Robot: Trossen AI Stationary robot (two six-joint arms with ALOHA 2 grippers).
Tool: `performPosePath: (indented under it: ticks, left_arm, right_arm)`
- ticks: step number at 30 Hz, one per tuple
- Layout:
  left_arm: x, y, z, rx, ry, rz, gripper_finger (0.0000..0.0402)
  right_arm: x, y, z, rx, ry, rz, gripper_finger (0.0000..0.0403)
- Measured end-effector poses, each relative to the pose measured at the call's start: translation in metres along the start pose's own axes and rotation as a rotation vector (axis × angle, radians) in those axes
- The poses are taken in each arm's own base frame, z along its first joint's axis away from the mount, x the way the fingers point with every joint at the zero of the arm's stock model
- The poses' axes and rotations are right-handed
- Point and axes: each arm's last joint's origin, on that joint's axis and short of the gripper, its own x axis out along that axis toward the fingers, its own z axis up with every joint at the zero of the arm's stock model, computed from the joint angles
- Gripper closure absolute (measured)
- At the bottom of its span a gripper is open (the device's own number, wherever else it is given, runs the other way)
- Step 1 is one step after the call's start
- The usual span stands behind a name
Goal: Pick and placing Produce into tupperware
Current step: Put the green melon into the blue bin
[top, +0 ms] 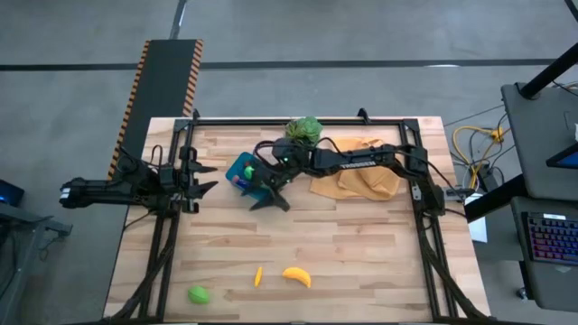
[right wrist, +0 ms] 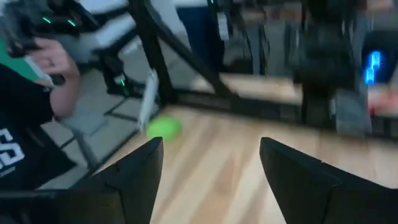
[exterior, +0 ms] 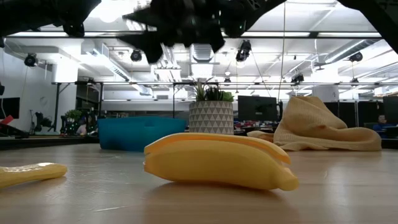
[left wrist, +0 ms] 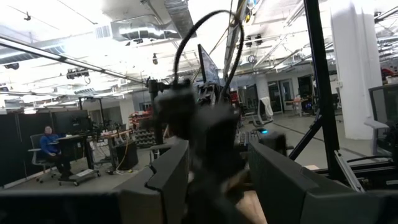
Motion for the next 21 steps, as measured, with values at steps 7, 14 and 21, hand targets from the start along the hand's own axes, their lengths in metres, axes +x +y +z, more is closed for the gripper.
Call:
performPosePath:
  ticks: [7, 14, 21]
  left_arm:
    - [0.0, -0.001, -0.003, -0.049, 0.027, -0.005, 0.025]
    - [0.0, 0.0, 0.001, -0.076, -0.007, 0.001, 0.025]
    - [0.0, 0.001, 0.005, -0.081, -0.055, 0.009, 0.025]
  right_arm:
    - [-0.006, 0.045, 0.039, -0.194, -0.01, -0.049, 0.0153]
    - [-0.037, 0.106, 0.067, -0.339, 0.058, 0.016, 0.0152]
    - [-0.086, 0.142, 0.05, -0.445, 0.101, -0.037, 0.0152]
